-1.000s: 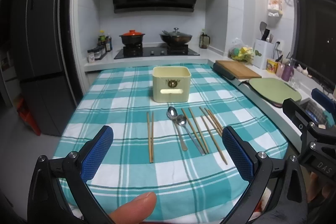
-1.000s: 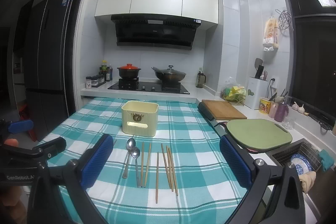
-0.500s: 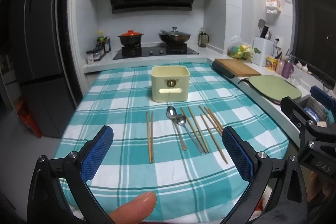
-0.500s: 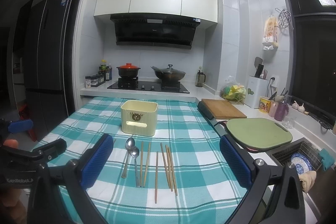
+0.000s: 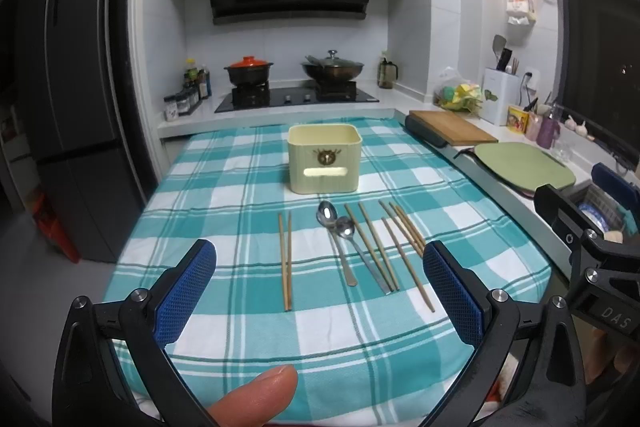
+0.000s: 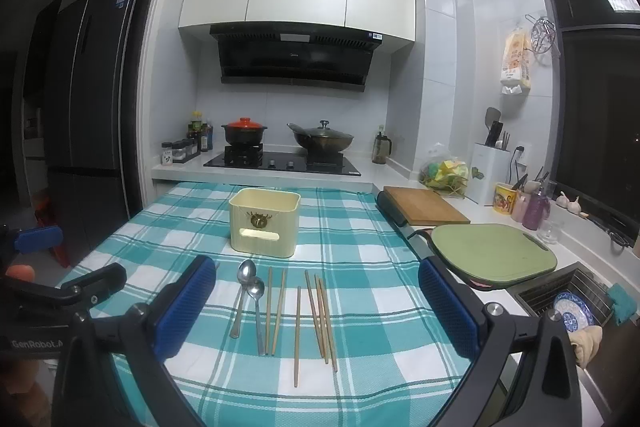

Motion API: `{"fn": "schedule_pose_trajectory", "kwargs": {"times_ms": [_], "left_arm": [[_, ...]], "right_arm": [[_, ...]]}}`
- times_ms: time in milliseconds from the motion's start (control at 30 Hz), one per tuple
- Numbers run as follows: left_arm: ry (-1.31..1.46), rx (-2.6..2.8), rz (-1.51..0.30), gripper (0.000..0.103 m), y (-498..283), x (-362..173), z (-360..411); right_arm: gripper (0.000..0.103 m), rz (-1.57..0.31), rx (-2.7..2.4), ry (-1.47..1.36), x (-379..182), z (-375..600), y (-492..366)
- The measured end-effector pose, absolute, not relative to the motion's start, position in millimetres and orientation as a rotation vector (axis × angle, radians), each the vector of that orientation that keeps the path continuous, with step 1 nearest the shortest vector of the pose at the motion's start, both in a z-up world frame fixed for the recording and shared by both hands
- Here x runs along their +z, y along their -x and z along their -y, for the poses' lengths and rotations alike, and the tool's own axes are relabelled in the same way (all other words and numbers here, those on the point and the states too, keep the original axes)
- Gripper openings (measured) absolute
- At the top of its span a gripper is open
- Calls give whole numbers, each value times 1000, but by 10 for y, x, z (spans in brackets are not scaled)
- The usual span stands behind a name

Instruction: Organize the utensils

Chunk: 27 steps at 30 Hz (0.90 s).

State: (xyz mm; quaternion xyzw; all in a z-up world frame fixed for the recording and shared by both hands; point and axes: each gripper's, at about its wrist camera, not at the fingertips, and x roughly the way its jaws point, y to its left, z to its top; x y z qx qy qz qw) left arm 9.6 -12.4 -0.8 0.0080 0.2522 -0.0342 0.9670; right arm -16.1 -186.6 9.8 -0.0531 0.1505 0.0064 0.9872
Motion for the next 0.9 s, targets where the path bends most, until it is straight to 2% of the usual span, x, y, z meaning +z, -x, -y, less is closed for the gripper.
{"fn": "schedule_pose_trajectory", "kwargs": {"times_ms": [900], "left_arm": [[-6, -55, -549, 103, -253, -86, 67]], "right_arm": [[103, -334, 9, 104, 21, 1895, 32]]}}
